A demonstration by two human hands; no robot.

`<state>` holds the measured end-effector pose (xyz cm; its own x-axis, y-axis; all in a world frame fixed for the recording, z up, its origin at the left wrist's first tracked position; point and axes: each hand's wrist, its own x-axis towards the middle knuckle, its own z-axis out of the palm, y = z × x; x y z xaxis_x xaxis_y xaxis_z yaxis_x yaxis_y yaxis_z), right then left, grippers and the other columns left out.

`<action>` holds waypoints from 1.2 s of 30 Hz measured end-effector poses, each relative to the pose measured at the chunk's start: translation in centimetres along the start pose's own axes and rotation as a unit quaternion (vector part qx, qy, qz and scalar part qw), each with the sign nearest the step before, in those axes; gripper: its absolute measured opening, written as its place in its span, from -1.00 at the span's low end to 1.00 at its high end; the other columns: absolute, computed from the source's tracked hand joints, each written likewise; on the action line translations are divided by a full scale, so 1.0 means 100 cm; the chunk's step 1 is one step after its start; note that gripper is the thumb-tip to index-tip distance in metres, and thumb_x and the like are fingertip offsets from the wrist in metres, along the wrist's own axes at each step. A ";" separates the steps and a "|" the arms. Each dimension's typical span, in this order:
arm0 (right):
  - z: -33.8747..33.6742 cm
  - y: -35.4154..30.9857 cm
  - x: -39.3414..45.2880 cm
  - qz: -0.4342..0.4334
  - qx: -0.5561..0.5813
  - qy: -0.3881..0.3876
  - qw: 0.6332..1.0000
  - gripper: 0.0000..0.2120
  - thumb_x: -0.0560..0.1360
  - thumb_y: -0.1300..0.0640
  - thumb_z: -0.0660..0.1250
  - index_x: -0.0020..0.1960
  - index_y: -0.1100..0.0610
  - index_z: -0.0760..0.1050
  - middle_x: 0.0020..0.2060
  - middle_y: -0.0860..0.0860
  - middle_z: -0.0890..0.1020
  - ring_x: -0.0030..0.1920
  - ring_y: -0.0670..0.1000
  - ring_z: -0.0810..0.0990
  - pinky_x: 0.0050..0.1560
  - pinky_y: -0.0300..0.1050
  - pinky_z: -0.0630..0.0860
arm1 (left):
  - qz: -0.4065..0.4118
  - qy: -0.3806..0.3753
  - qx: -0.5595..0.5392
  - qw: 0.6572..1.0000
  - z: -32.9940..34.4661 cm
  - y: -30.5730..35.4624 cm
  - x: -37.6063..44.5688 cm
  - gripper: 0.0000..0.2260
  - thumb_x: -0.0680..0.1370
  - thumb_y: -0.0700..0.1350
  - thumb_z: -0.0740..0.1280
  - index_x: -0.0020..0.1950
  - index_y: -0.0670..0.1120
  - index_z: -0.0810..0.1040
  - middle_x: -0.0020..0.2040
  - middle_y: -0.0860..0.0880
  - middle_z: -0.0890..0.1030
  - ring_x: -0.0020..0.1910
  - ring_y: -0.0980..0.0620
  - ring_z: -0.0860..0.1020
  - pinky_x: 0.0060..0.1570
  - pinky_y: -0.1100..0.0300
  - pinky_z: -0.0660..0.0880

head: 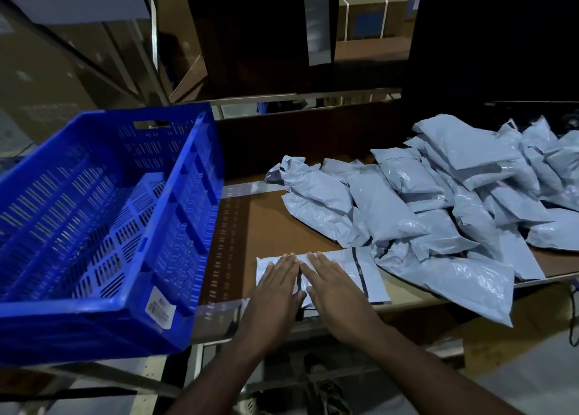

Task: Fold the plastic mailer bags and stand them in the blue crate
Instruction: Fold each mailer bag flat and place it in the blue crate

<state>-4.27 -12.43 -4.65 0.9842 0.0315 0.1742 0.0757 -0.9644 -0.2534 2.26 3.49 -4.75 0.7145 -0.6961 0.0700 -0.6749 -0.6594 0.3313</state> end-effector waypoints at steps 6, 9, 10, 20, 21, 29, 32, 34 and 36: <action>0.012 0.012 -0.006 0.002 -0.031 -0.015 0.999 -0.50 0.66 -0.03 -0.04 0.53 0.07 0.33 0.50 0.06 0.38 0.51 0.05 0.33 0.55 -0.04 0.15 | 0.007 -0.011 0.050 0.999 0.002 -0.001 -0.011 -0.37 0.64 0.17 -0.22 0.67 -0.08 -0.08 0.65 0.00 -0.18 0.61 0.16 -0.26 0.58 0.14 -0.26; 0.010 0.016 -0.003 0.004 -0.022 -0.041 0.999 -0.46 0.65 -0.07 -0.10 0.56 0.04 0.30 0.54 0.04 0.29 0.55 0.04 0.25 0.54 0.07 0.16 | -0.015 -0.015 0.022 1.000 0.000 0.001 -0.009 -0.32 0.59 0.23 -0.24 0.67 -0.05 -0.12 0.64 0.05 -0.24 0.60 0.18 -0.27 0.60 0.12 -0.17; 0.010 0.018 -0.007 0.008 -0.026 -0.038 0.999 -0.47 0.65 -0.07 -0.09 0.55 0.02 0.30 0.54 0.03 0.31 0.54 0.04 0.26 0.54 0.08 0.18 | -0.020 -0.017 0.016 1.000 0.000 0.000 -0.010 -0.32 0.59 0.24 -0.22 0.67 -0.03 -0.11 0.64 0.07 -0.23 0.60 0.19 -0.26 0.60 0.13 -0.15; 0.000 0.026 -0.015 0.010 -0.007 -0.077 0.997 -0.46 0.65 -0.13 -0.17 0.60 -0.07 0.15 0.59 -0.02 0.14 0.60 0.02 0.10 0.60 0.01 -0.06 | -0.020 -0.033 0.035 0.999 -0.001 -0.006 -0.009 -0.32 0.60 0.27 -0.21 0.67 0.00 -0.16 0.65 0.08 -0.24 0.59 0.20 -0.31 0.60 0.09 -0.14; -0.002 0.026 -0.013 0.006 -0.001 -0.079 0.997 -0.43 0.64 -0.16 -0.21 0.61 -0.09 0.10 0.60 -0.04 0.07 0.61 0.00 0.04 0.59 -0.02 -0.12 | -0.025 -0.031 0.037 0.999 0.000 -0.005 -0.010 -0.32 0.60 0.27 -0.21 0.67 0.01 -0.17 0.65 0.08 -0.25 0.59 0.20 -0.32 0.61 0.09 -0.13; -0.011 0.039 -0.027 0.089 0.016 -0.096 0.991 -0.14 0.35 -0.52 -0.55 0.59 -0.31 -0.15 0.62 -0.11 -0.16 0.61 -0.07 -0.16 0.60 0.00 -0.09 | -0.060 -0.039 0.037 0.997 -0.002 -0.007 -0.014 -0.30 0.60 0.34 -0.10 0.67 0.06 -0.17 0.65 0.04 -0.28 0.61 0.10 -0.31 0.61 0.03 -0.10; -0.015 0.038 -0.024 0.100 0.021 -0.098 0.990 -0.11 0.34 -0.51 -0.57 0.59 -0.29 -0.11 0.62 -0.12 -0.14 0.61 -0.09 -0.16 0.60 -0.03 -0.14 | -0.058 -0.048 0.035 0.997 -0.004 -0.010 -0.012 -0.28 0.59 0.36 -0.10 0.67 0.06 -0.17 0.65 0.07 -0.26 0.61 0.13 -0.30 0.61 0.05 -0.09; -0.015 0.035 -0.027 0.104 0.014 -0.097 0.990 -0.16 0.38 -0.50 -0.52 0.60 -0.28 -0.14 0.62 -0.13 -0.17 0.60 -0.10 -0.21 0.60 -0.03 -0.17 | -0.058 -0.049 0.035 0.997 -0.004 -0.010 -0.014 -0.24 0.54 0.39 -0.17 0.67 0.07 -0.18 0.65 0.07 -0.27 0.60 0.14 -0.31 0.61 0.04 -0.09; -0.014 0.033 -0.030 0.106 0.007 -0.099 0.989 -0.23 0.45 -0.45 -0.46 0.61 -0.26 -0.15 0.61 -0.13 -0.19 0.59 -0.11 -0.25 0.59 -0.03 -0.20 | -0.059 -0.053 0.035 0.996 -0.003 -0.009 -0.015 -0.22 0.52 0.39 -0.22 0.67 0.05 -0.19 0.65 0.07 -0.29 0.59 0.14 -0.33 0.61 0.05 -0.13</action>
<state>-7.20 -16.13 -4.66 0.9902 -0.1192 -0.0728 -0.1350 -0.9512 -0.2776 1.88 5.24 -4.87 0.7683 -0.6366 -0.0666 -0.6014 -0.7536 0.2654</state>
